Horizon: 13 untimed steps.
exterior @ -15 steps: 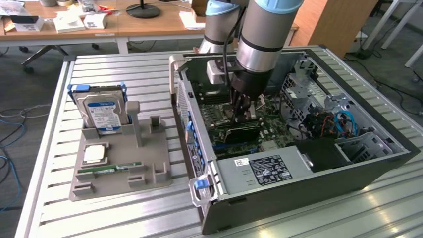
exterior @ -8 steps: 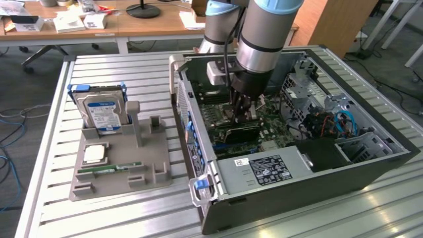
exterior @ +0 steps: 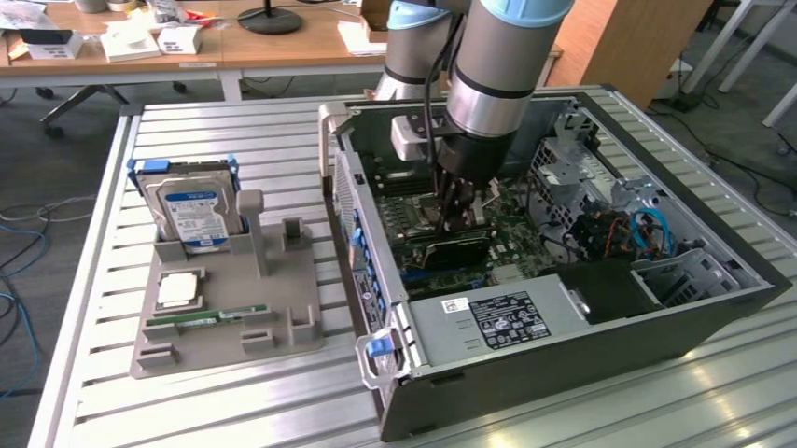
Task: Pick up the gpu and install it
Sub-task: 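Press down on the gpu until it lock into place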
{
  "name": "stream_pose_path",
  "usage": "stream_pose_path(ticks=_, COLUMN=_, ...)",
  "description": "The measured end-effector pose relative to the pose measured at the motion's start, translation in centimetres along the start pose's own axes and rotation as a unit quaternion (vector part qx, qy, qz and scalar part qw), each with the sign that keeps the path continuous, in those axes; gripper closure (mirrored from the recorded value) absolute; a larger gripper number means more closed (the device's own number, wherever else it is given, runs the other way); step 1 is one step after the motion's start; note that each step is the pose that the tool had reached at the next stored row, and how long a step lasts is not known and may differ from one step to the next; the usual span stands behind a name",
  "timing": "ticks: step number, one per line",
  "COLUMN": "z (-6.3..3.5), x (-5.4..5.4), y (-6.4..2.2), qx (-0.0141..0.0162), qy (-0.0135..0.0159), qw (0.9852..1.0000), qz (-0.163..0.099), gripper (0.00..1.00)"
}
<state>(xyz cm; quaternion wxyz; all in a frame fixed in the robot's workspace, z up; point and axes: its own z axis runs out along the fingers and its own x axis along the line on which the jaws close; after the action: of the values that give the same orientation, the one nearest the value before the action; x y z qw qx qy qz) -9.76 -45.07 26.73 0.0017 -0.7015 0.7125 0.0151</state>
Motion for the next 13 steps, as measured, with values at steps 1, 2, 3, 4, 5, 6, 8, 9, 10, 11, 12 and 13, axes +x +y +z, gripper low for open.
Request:
stream_pose_path(ticks=1, z=0.00, x=0.03, y=0.00, qx=0.0000, qy=0.0000, qw=1.0000, qz=0.000, gripper=0.89)
stream_pose_path(ticks=2, z=0.00, x=0.08, y=-0.01, qx=0.0000, qy=0.0000, qw=1.0000, qz=0.000, gripper=0.89)
stream_pose_path(ticks=3, z=0.00, x=0.11, y=-0.01, qx=0.0000, qy=-0.0001, qw=1.0000, qz=0.000, gripper=0.89)
stream_pose_path(ticks=4, z=0.00, x=0.11, y=0.00, qx=0.0000, qy=0.0000, qw=1.0000, qz=0.000, gripper=0.89)
stream_pose_path(ticks=5, z=0.00, x=0.11, y=0.00, qx=0.0000, qy=0.0000, qw=1.0000, qz=0.000, gripper=0.89)
stream_pose_path(ticks=6, z=0.04, x=0.12, y=0.00, qx=0.0000, qy=0.0000, qw=1.0000, qz=0.000, gripper=0.89)
stream_pose_path(ticks=8, z=0.22, x=0.12, y=0.00, qx=0.0000, qy=0.0000, qw=1.0000, qz=0.000, gripper=0.89)
stream_pose_path(ticks=9, z=0.29, x=0.12, y=-0.01, qx=0.0001, qy=0.0000, qw=1.0000, qz=0.000, gripper=0.89)
stream_pose_path(ticks=10, z=0.28, x=0.13, y=-0.01, qx=0.0000, qy=0.0001, qw=1.0000, qz=0.000, gripper=0.89)
stream_pose_path(ticks=11, z=0.29, x=0.13, y=-0.01, qx=0.0000, qy=0.0001, qw=1.0000, qz=0.000, gripper=0.89)
stream_pose_path(ticks=12, z=0.29, x=0.13, y=-0.01, qx=0.0001, qy=0.0000, qw=1.0000, qz=0.000, gripper=0.89)
stream_pose_path(ticks=13, z=0.29, x=0.12, y=-0.01, qx=0.0000, qy=0.0000, qw=1.0000, qz=0.000, gripper=0.89)
